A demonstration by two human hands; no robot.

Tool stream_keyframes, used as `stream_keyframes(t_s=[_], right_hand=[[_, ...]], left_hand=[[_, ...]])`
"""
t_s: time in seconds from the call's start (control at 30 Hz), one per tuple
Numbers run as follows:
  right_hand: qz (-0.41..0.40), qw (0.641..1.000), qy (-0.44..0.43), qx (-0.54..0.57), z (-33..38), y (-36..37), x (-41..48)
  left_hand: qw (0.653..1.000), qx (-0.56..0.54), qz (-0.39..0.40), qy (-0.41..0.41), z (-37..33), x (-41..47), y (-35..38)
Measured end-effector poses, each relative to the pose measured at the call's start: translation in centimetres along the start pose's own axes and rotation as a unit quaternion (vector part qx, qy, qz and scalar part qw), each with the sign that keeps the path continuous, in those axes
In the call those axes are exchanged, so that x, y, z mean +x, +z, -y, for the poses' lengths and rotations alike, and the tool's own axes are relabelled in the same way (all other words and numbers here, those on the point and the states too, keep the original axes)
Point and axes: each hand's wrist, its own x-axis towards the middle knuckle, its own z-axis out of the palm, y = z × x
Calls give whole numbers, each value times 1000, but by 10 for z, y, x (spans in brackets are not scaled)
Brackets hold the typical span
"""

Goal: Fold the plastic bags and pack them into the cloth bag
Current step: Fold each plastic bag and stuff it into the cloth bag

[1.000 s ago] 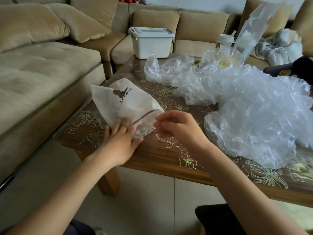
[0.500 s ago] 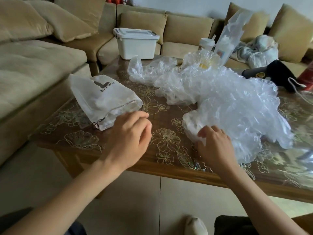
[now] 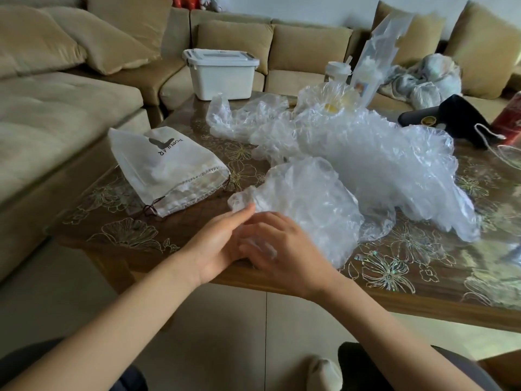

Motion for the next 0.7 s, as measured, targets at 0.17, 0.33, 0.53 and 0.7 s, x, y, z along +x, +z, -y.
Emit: stream_keyframes(t_s=[0.17,0.33,0.53,0.7], right_hand=[[14,991,77,-104,-11,-5,3],[139,950,171,-222,-36,-9,-1],[121,911,284,-274,-87,-46,-10],[82,909,317,-257,-114,-64,-18]], left_hand=[[993,-8,-110,29,-1,12,-11],[980,46,-194,26,0,15,-15],[974,21,-226,3,-5,15,-25],[930,254,-261,57,-12,-1,-28]])
